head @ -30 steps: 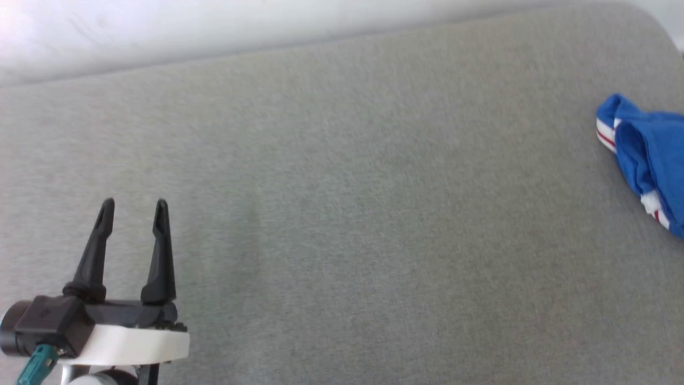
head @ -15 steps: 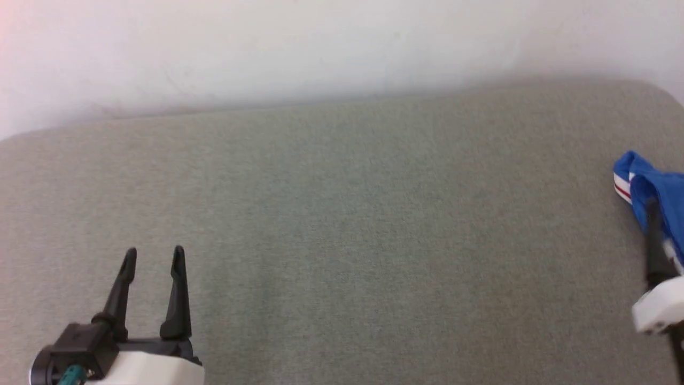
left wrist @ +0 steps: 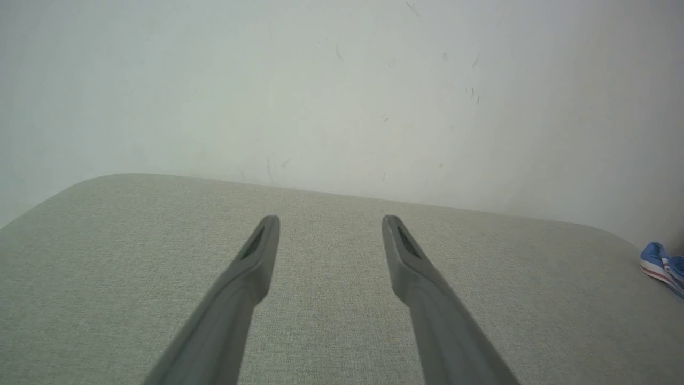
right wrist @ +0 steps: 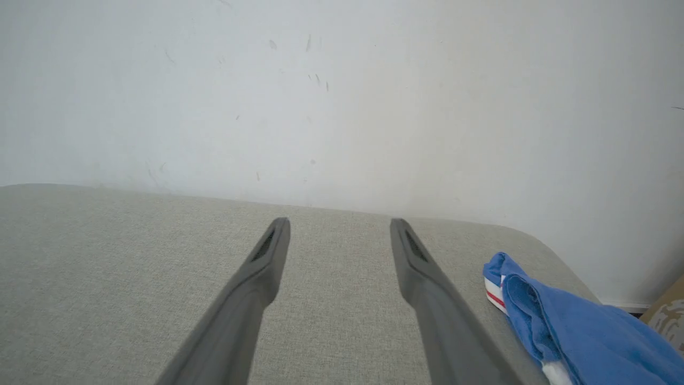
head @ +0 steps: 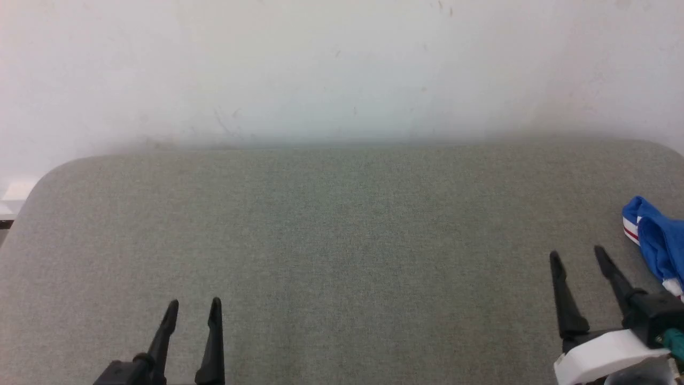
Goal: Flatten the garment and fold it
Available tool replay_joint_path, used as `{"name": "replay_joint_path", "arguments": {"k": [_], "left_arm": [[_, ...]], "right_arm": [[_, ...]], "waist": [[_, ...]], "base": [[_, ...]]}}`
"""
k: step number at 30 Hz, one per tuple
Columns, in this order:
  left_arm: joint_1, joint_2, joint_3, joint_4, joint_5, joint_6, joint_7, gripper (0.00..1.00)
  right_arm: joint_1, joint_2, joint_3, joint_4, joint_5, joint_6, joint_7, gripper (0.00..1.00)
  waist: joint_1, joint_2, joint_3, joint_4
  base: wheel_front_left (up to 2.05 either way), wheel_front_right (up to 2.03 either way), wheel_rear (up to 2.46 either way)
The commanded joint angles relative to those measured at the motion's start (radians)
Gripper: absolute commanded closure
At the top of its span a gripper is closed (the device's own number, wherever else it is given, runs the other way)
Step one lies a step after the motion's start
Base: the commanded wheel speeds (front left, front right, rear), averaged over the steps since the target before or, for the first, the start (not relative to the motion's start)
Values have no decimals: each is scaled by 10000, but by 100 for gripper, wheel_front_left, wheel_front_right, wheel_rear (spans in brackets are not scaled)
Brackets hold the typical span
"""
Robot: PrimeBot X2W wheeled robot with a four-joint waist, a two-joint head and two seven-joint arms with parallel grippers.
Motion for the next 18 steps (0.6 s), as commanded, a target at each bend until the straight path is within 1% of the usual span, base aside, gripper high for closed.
{"name": "replay_joint_path", "arguments": {"k": [1, 9, 18], "left_arm": [[173, -47, -60, 40, 5, -23, -17, 0], [568, -59, -122, 198, 124, -11, -38, 0], [662, -122, -136, 283, 179, -31, -51, 0]], "right_arm": [[192, 70, 88, 127, -119, -19, -171, 0], [678, 184, 347, 721, -442, -19, -649, 0], [878, 194, 359, 1120, 40, -19, -937, 0]], "waist": [[1, 0, -186, 81], [1, 0, -383, 74], [1, 0, -424, 71]], "base": [[0, 0, 0], [0, 0, 0], [0, 0, 0]]}}
